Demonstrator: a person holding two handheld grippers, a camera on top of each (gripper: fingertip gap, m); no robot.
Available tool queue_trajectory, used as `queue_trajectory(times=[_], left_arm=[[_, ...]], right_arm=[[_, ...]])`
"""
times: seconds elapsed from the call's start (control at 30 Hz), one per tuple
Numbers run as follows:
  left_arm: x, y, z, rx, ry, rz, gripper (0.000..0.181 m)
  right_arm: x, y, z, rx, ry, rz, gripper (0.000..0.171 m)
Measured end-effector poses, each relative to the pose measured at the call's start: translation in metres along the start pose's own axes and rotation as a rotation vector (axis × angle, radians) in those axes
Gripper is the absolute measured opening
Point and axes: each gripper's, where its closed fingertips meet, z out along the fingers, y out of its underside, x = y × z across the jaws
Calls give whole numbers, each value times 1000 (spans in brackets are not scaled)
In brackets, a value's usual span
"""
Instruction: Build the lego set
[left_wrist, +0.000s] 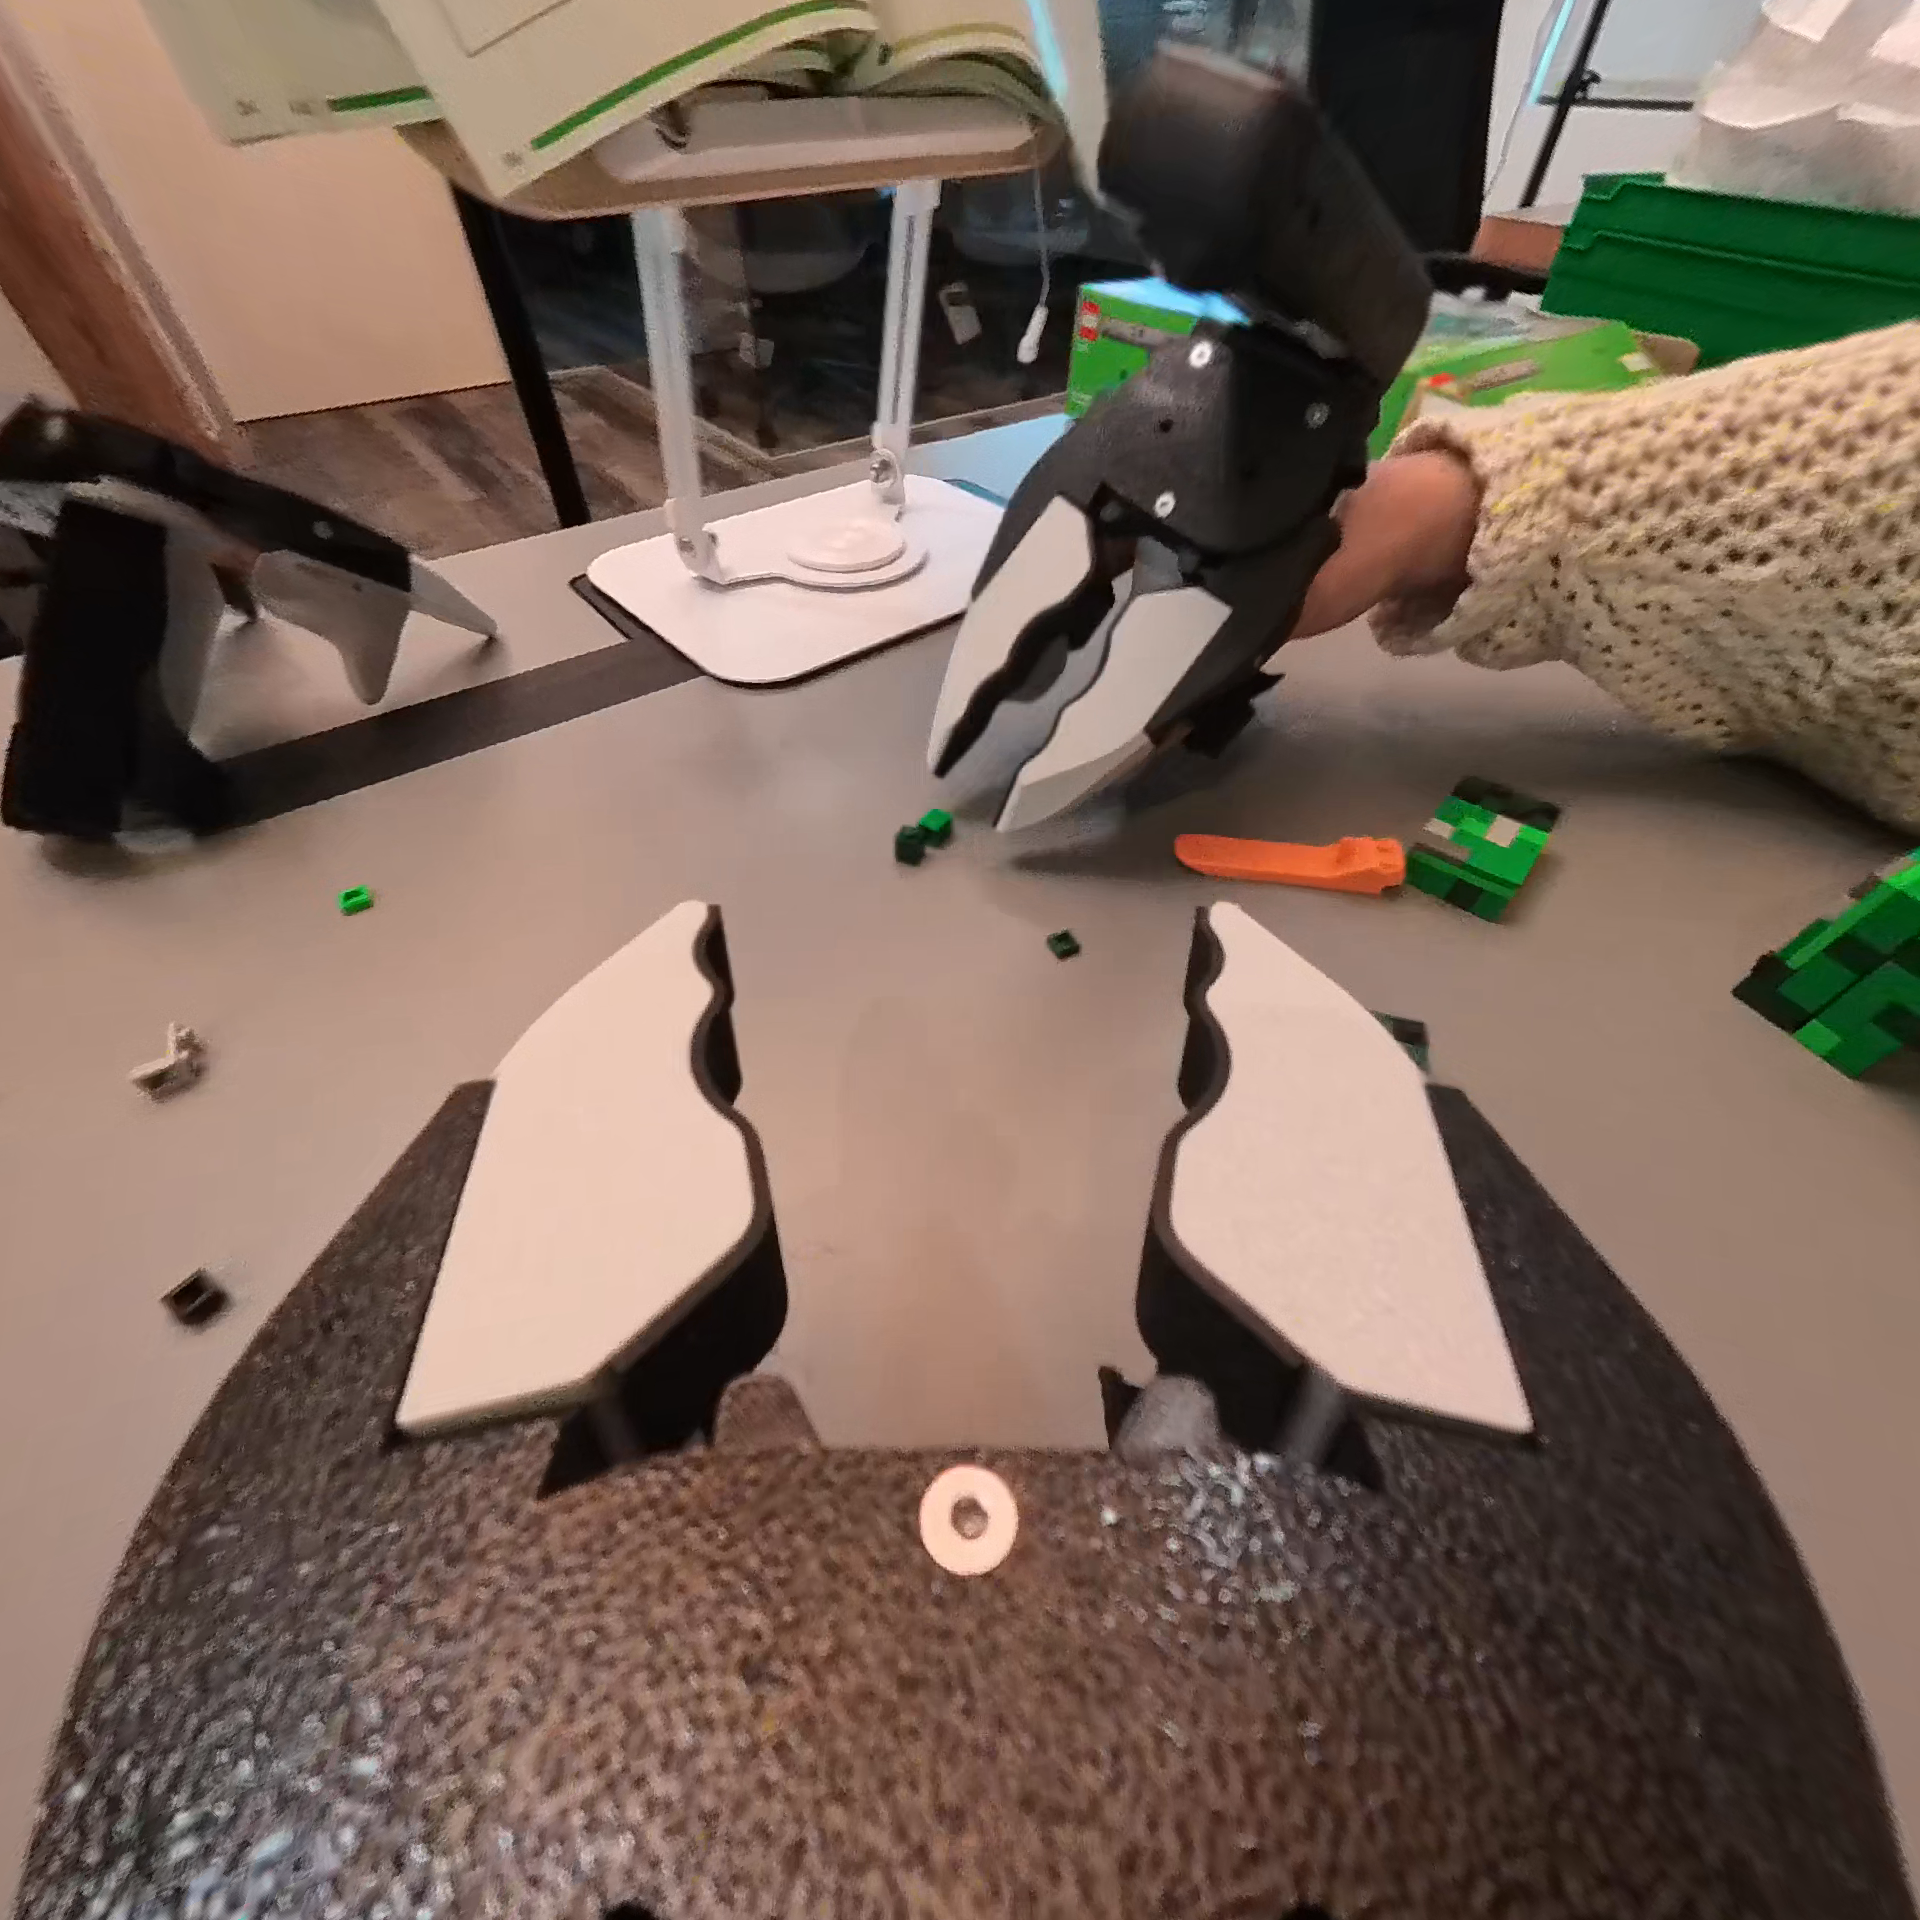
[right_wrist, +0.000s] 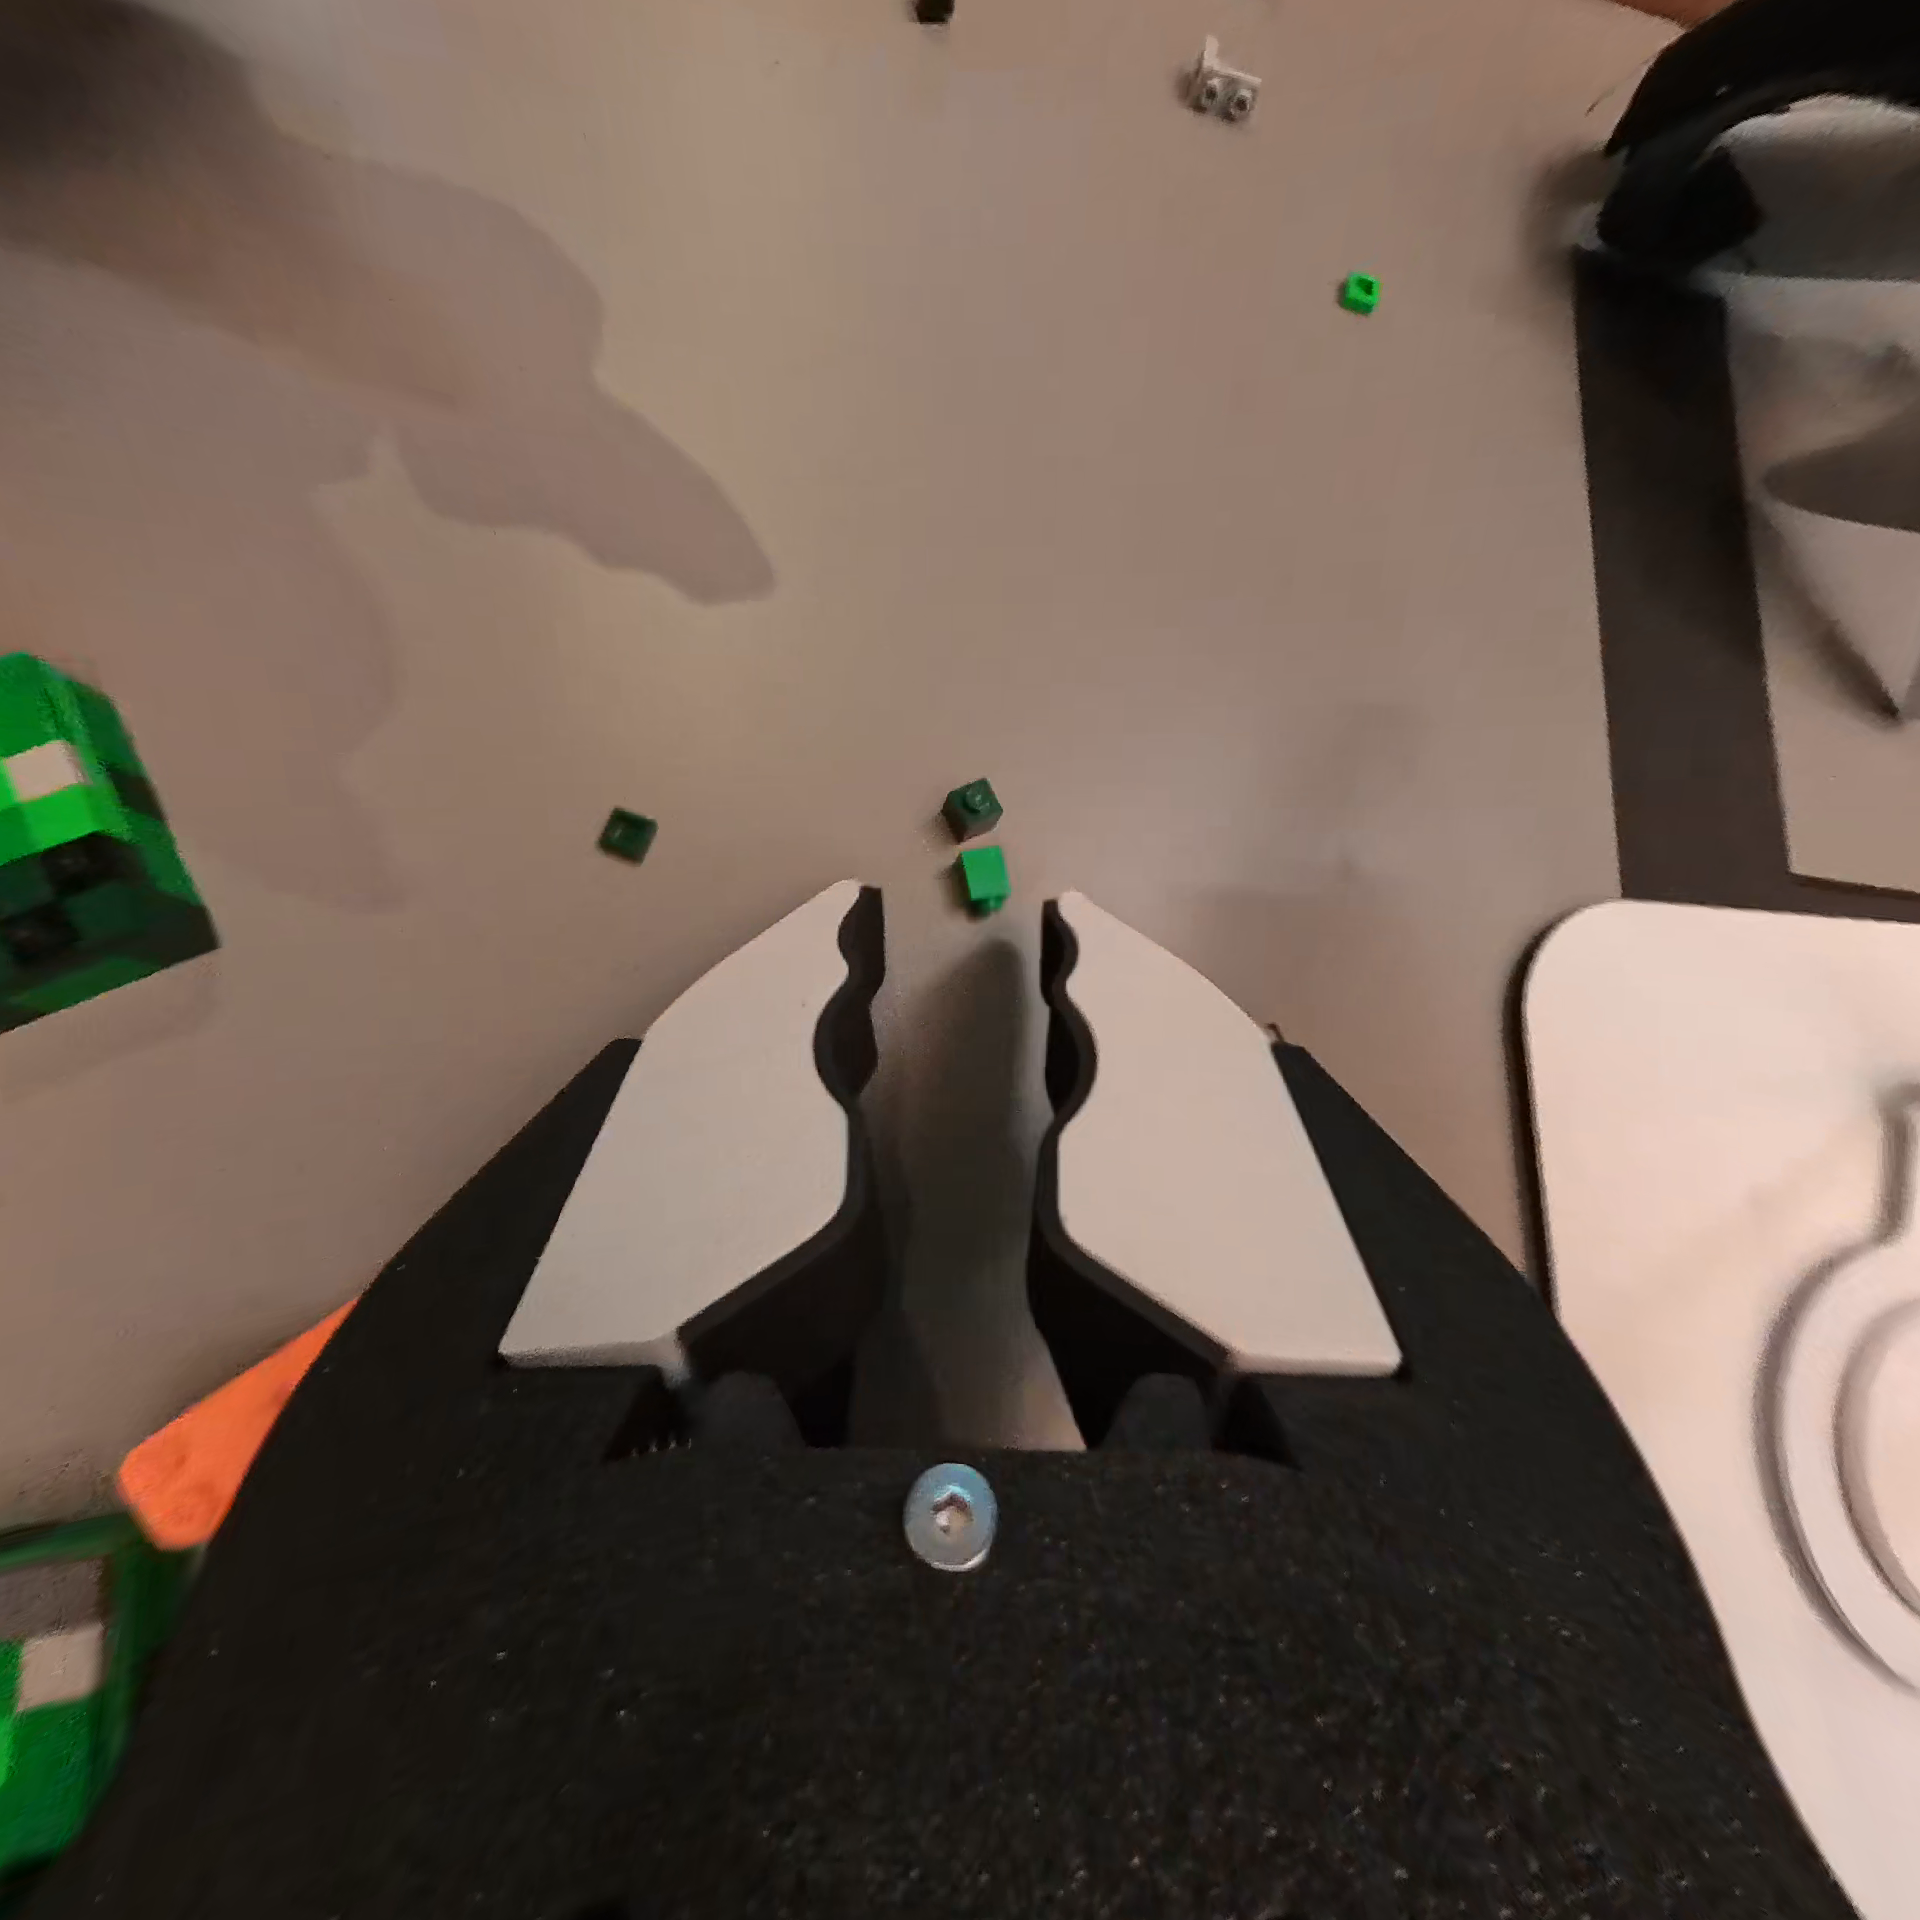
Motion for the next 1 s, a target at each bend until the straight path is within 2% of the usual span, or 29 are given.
queue_trajectory(times=[0.17, 0.27, 0.37, 0.5, 0.6, 0.7, 0.8, 0.87, 1.0], left_arm=[[36, -4, 3, -23, 127, 56, 78], [68, 11, 3, -158, 256, 126, 74], [92, 35, 5, -299, 339, 196, 66], [108, 65, 11, -466, 380, 188, 72], [111, 79, 13, -537, 380, 215, 71], [113, 81, 15, -544, 377, 248, 61], [117, 80, 16, -538, 388, 262, 47], [119, 79, 17, -526, 382, 285, 39], [119, 78, 16, -495, 347, 344, 38]], right_arm=[[-9, 13, -64, 55, 114, 53, 29], [-27, 31, -113, 102, 183, 106, 28], [-63, 46, -154, 146, 189, 160, 28], [-108, 68, -197, 156, 257, 238, 28], [-154, 75, -221, 194, 240, 355, 41], [-201, 78, -231, 228, 247, 447, 53], [-239, 74, -224, 244, 342, 475, 63], [-262, 65, -208, 258, 374, 477, 66], [-281, 63, -173, 170, 443, 449, 70]])
